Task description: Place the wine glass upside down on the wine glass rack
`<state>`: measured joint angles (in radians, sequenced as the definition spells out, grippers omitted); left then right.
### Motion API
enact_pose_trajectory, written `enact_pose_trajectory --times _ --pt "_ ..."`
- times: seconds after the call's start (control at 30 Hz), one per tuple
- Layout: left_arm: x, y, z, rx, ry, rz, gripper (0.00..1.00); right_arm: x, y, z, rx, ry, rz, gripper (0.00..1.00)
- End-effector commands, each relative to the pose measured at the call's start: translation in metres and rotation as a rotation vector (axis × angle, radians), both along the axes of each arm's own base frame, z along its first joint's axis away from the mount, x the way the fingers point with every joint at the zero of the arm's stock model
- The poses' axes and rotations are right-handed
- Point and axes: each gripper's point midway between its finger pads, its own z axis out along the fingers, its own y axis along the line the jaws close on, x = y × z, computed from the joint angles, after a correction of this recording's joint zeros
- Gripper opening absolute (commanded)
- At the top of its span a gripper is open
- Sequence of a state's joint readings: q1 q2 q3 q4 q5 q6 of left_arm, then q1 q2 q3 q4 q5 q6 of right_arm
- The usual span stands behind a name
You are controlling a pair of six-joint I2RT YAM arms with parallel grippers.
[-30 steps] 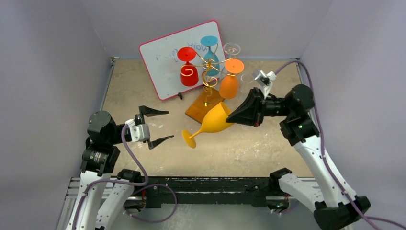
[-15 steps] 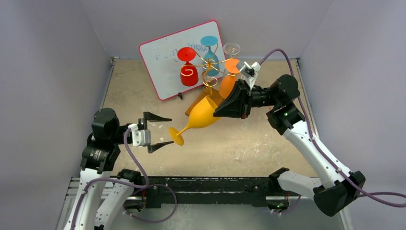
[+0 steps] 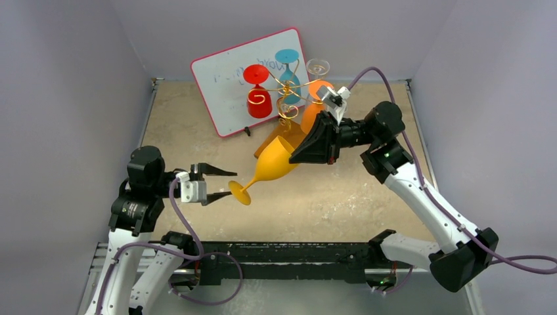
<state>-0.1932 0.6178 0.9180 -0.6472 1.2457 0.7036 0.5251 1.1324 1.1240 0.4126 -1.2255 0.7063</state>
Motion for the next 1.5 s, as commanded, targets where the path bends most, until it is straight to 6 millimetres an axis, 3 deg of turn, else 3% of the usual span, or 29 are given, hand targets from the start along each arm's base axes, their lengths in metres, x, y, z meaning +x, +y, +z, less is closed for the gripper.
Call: enact_pose_trajectory --times 0.0,0.2,0.37,0.6,0.73,1.0,1.27,1.47 --pt "-0.009 -0.003 0.018 -0.02 -0.069 -0.057 0.39 -0.008 -0.002 0.026 0.058 -0.119 0.022 0.0" --pt "-0.006 -0.002 0.018 -0.018 -0.054 -0.031 0.14 -0.006 0.0 0.025 0.052 -0.108 0.02 0.0" --pt "-0.004 0.0 0.023 -0.019 -0.061 0.007 0.0 -0.006 0.0 0.027 0.069 -0.115 -0.015 0.02" --pt "0.002 0.003 0.025 -0.021 -0.058 0.056 0.0 0.003 0.001 0.027 0.101 -0.105 -0.098 0.27" --pt "0.003 0.003 0.029 -0.023 -0.06 0.069 0.0 0.014 -0.001 0.036 0.146 -0.109 -0.197 0.49" --pt "0.005 0.006 0.033 -0.023 -0.045 0.109 0.0 0.038 -0.01 0.061 0.211 -0.119 -0.408 0.76" --pt "0.014 0.01 0.034 -0.031 -0.019 0.178 0.0 0.036 -0.018 0.065 0.235 -0.113 -0.462 1.0" --pt "0.035 0.018 0.044 -0.077 0.013 0.32 0.0 0.031 -0.028 0.065 0.228 -0.109 -0.508 1.0"
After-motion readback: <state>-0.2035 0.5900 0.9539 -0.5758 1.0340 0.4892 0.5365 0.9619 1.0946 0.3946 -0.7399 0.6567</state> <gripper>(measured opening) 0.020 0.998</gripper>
